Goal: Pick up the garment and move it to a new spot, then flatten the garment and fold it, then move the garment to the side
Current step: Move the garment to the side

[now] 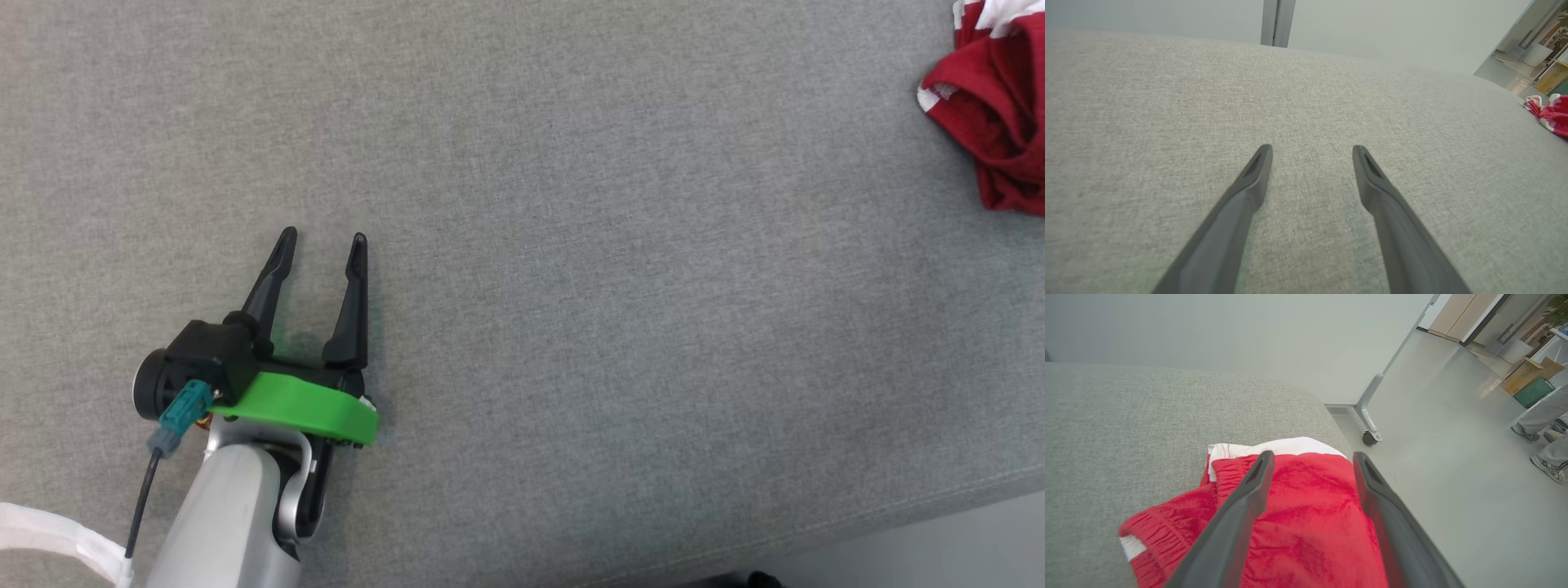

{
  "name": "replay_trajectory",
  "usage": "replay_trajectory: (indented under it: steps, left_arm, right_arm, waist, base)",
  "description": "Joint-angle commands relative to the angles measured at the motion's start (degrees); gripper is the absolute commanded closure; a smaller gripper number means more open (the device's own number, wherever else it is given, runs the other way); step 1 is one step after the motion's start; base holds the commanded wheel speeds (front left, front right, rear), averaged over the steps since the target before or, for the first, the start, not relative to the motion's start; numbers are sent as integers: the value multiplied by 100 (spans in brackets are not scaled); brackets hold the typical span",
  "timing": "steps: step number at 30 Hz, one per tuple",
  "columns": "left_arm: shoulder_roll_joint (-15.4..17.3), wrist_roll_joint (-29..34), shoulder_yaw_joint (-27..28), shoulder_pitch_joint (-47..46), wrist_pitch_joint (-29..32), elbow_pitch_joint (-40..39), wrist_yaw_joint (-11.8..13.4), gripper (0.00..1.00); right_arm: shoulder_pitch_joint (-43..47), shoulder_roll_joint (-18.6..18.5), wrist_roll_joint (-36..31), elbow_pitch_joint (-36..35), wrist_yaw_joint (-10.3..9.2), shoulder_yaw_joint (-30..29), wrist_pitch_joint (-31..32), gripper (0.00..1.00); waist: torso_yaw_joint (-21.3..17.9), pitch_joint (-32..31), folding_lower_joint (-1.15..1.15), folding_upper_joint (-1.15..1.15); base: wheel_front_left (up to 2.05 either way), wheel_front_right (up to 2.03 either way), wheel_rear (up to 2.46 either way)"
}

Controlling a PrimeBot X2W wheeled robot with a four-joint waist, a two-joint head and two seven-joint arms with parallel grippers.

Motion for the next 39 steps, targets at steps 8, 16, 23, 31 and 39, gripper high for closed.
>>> replay_trajectory:
  steps: [8,16,23,31,39]
  left_arm:
    - [-44,-129,102,16,-130,223,23,0]
    - [-122,-266,353,264,-216,545,55,0]
    - [-242,-311,763,688,-216,544,70,0]
    - [-378,-257,1152,1386,-218,442,23,0]
    - [-472,-214,1189,1924,-218,362,-39,0]
  right_arm:
    - [38,427,-68,-442,-9,505,-218,0]
    - [552,1040,71,-1098,-9,806,-248,0]
    - [1553,1666,262,-1967,-9,796,-252,0]
    - [3161,2004,601,-2853,-9,1090,-252,0]
    - [4514,2007,1161,-3520,-9,1334,-252,0]
  waist:
    - [101,-578,0,0]
    - [467,-1324,0,0]
    - [871,-1872,0,0]
    - [1175,-2357,0,0]
    - [1254,-2650,0,0]
  base:
    - [0,0,0]
    - [0,0,0]
    - [0,0,0]
    - [0,0,0]
    - [0,0,0]
